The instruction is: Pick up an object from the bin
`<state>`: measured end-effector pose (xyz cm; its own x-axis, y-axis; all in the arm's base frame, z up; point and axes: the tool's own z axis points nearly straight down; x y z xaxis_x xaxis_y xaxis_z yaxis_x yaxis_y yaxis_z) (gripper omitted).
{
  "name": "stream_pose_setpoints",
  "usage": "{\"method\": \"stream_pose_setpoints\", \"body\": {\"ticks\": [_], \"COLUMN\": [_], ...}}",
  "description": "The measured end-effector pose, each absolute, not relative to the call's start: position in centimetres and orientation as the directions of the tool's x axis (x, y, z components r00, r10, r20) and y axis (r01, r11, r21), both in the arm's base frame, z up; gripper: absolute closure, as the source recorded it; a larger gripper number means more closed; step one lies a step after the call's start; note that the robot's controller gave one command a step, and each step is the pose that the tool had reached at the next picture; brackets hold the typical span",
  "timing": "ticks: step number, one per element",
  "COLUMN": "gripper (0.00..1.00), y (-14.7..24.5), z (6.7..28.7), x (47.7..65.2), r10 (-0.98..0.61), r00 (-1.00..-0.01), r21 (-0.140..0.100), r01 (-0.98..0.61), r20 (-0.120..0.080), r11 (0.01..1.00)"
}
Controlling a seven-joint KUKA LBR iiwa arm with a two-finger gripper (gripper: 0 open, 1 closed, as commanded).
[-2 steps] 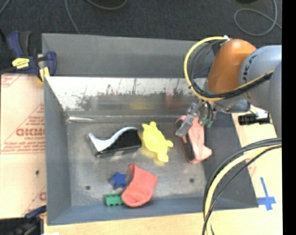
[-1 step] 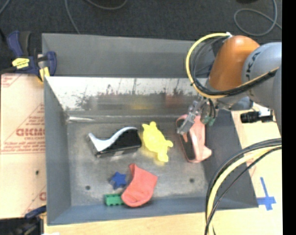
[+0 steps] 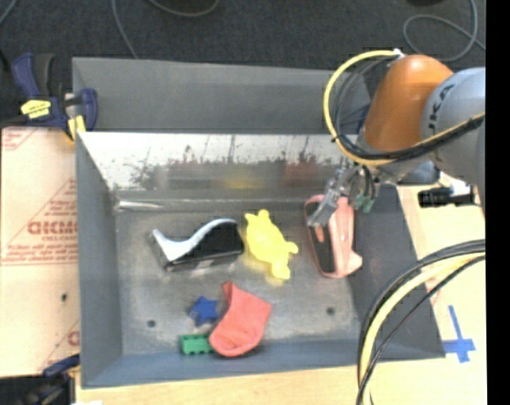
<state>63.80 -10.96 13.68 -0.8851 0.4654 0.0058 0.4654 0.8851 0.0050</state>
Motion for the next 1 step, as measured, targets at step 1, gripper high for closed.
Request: {"method": "stream_pose_setpoints", "body": {"ticks": [1], "gripper": [1.00], "y": [-10.91], "z": [14.67], "x": [63.76], "r10": [0.464], "r00": [-0.886], "r21": [0.004], "r01": [0.464], "r20": [0.008], "r11": [0.886]}}
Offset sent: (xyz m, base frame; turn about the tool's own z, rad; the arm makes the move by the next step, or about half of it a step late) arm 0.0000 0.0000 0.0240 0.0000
